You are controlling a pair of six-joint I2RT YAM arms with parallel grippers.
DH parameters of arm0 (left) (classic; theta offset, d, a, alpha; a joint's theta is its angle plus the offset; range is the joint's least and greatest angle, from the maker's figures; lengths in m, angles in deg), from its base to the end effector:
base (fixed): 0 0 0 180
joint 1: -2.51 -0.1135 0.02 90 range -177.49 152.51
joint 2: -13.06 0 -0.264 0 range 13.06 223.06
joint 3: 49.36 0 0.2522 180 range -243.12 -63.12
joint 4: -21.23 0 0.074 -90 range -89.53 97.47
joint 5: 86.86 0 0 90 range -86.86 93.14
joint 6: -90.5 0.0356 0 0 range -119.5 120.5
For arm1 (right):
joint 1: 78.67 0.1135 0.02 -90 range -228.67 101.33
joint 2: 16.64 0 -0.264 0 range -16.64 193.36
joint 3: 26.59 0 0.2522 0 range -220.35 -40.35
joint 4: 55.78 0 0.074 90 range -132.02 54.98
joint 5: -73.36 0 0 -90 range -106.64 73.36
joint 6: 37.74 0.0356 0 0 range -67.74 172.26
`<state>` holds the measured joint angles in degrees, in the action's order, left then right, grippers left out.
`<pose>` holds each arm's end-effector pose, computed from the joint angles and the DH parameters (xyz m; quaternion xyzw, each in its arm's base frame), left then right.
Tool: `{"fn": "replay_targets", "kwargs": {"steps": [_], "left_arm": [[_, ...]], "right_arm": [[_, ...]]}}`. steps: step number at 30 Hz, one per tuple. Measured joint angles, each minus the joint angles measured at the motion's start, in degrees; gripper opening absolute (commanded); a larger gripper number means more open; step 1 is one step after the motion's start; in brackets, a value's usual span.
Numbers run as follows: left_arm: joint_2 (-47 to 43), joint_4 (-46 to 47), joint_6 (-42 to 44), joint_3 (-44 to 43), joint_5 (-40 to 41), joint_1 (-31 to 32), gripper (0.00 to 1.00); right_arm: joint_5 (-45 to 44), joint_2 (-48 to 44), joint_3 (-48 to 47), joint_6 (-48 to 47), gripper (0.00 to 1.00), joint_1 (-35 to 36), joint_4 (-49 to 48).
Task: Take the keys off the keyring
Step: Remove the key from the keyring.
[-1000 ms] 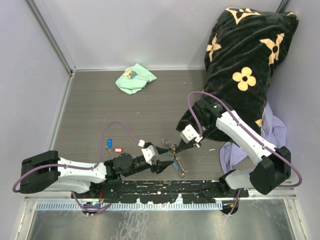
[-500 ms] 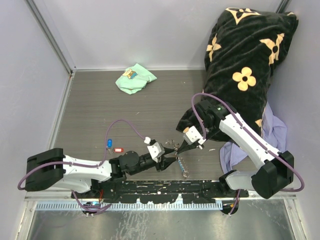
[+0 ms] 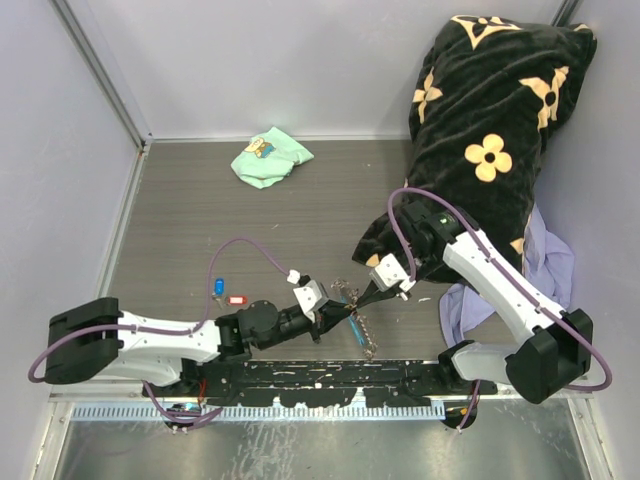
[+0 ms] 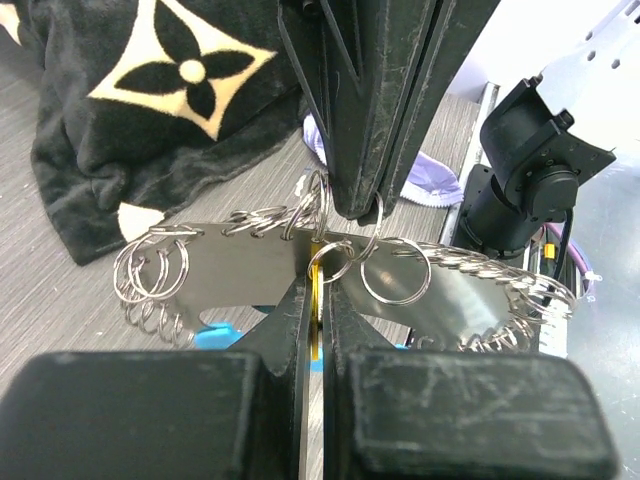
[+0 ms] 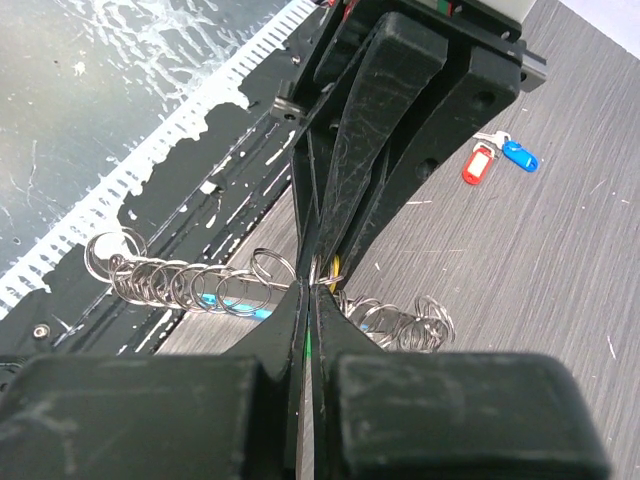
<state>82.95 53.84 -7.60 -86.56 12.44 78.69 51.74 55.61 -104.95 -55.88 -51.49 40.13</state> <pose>0.0655 -0.2420 0.2250 0.3473 0.6165 -0.4300 0.5607 0.1544 0.1165 0.3047 -0.7655 0.3135 0.4265 0.3659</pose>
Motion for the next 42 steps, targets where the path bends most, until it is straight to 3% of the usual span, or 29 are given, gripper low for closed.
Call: {"fn": "replay_targets", "kwargs": {"steps": [5, 15, 23, 36, 39, 42], "left_arm": [[-4.70, -5.92, 0.37, -0.07, -0.17, 0.00, 0.00], [-15.52, -29.31, 3.63, -7.04, -0.66, 0.04, 0.00], [-15.50, -41.90, 5.18, -13.57, -1.68, 0.04, 0.00], [-11.93, -53.62, 5.79, -21.90, -2.01, -0.13, 0.00], [-11.82, -55.32, 5.73, -22.77, -2.69, -0.85, 0.00], [-11.82, -56.98, 5.57, -23.69, -3.56, -1.68, 0.00]], "right_arm": [[0.02, -0.66, 0.85, 2.64, 0.01, -0.04, -2.47], [1.57, -1.57, 2.54, 14.21, 0.01, 0.66, -12.15], [2.32, -1.66, 3.17, 18.69, 0.01, 1.62, -15.06], [2.21, -1.77, 3.76, 24.41, 0.01, 1.75, -17.99], [2.32, -1.77, 3.78, 26.27, 0.03, 1.75, -19.02], [2.62, -1.77, 3.91, 28.98, 0.14, 1.75, -20.85]]}}
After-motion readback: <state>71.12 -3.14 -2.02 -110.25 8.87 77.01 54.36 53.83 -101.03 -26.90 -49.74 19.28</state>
